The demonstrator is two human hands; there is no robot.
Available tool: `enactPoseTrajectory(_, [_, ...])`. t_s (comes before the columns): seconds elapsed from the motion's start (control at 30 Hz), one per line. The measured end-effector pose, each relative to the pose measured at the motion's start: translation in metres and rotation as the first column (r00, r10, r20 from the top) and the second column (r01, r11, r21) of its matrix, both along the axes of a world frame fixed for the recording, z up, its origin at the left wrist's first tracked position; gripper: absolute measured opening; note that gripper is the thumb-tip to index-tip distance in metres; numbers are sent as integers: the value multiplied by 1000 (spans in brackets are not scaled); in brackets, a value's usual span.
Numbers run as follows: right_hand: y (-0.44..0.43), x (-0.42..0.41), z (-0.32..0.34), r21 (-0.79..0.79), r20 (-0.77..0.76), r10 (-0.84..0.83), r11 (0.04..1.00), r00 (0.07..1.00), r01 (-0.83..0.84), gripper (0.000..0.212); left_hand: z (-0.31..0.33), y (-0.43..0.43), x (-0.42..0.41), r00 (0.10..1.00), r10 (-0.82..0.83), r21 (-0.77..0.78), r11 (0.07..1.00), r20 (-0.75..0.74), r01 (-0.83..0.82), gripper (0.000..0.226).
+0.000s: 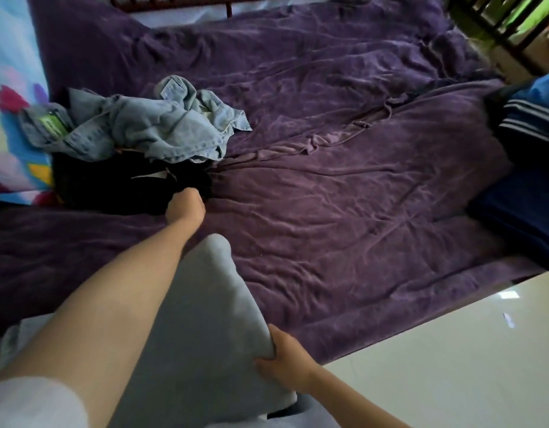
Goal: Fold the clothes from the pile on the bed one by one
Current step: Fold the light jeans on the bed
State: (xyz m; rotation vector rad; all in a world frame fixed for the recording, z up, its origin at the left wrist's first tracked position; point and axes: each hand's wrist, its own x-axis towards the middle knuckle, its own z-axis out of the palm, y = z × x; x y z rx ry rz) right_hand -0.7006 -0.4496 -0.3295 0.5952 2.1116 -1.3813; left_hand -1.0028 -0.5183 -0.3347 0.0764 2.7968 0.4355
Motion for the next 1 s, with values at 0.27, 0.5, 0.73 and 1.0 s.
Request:
enactPoseTrajectory(0.27, [12, 12, -31, -67, 276, -377, 910, 884, 409, 35, -1, -22, 37, 994, -113, 170, 979, 3, 111, 29])
enactPoseTrajectory(0.5, [11, 8, -33, -149, 353, -445, 841, 823, 519, 43, -69, -112, 180, 943, -324, -41, 944, 81, 328, 59])
enactPoseTrajectory(0.73, [-6, -19, 5, -244, 237, -395, 860, 888, 448, 53, -73, -171, 226, 938, -277, -217, 922, 210, 321, 66])
enactPoseTrajectory(1.0, [-109, -84, 74, -199, -153, 62, 976, 986, -92, 61, -57, -276, 238, 978, -47, -21, 998, 203, 52, 61])
